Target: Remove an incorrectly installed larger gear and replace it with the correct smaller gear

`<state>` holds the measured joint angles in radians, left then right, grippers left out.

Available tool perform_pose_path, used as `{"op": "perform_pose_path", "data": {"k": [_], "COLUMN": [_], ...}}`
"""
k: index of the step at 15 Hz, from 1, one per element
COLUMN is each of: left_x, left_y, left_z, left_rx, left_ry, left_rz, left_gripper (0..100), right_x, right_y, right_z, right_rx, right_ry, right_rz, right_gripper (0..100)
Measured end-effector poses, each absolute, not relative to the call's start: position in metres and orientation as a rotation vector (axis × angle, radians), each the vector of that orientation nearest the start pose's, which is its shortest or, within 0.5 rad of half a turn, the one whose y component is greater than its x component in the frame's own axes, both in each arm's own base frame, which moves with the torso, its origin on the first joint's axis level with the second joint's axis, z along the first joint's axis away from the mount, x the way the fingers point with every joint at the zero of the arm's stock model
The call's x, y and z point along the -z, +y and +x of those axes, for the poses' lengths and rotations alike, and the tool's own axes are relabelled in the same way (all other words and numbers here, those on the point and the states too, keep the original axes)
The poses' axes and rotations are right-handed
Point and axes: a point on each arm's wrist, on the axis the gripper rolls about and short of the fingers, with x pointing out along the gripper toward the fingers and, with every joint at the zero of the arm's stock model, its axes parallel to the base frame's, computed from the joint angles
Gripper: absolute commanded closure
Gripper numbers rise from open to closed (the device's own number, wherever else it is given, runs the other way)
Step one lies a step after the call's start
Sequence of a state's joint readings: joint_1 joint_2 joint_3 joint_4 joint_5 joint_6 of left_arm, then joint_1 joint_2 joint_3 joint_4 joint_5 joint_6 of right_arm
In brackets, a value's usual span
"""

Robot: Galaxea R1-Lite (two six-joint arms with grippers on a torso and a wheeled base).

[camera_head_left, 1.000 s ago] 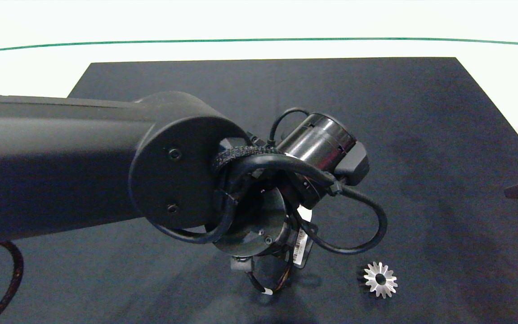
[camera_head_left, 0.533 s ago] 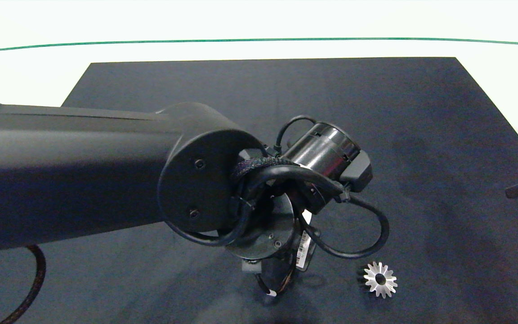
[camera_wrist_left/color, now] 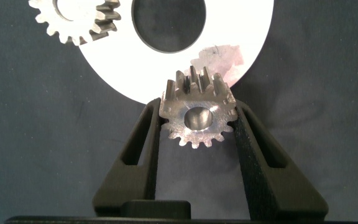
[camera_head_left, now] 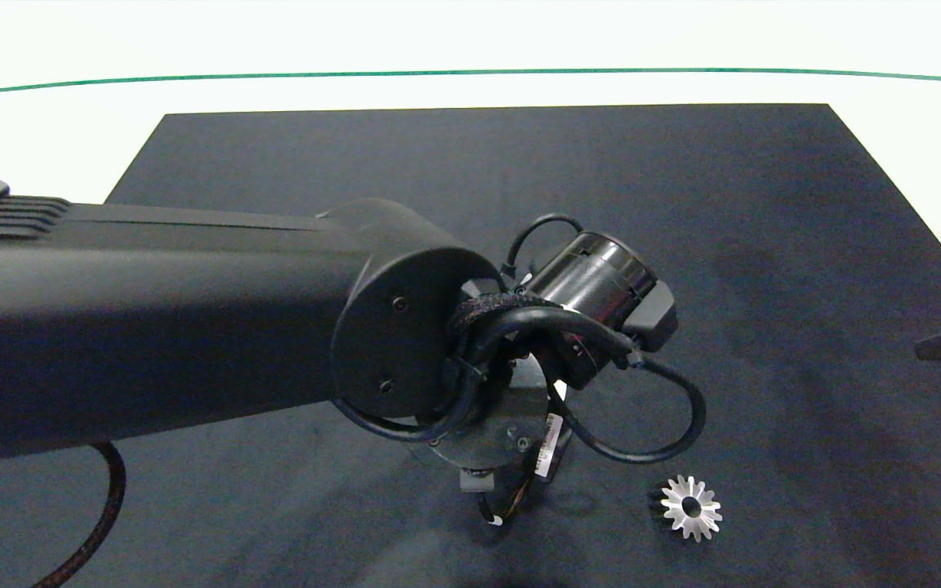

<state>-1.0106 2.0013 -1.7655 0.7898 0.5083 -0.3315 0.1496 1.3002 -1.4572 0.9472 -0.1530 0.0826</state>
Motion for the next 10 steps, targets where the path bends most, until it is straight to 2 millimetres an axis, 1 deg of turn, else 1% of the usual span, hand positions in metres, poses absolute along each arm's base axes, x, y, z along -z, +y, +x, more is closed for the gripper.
{"op": "perform_pose_path", "data": {"k": [10], "left_x": [-0.216], "left_y": [-0.3063], "left_z": [0.2046], "left_rx": [0.309], "left_ry": [0.806], "left_rz": [0.378], "left_gripper": [87], "right_x": [-0.3164], "right_y": [0.0178], "right_z": [0.1526], "right_rx": [0.027], "right_ry": [0.79], "right_rz": [-0.049], "right_gripper": [0]}}
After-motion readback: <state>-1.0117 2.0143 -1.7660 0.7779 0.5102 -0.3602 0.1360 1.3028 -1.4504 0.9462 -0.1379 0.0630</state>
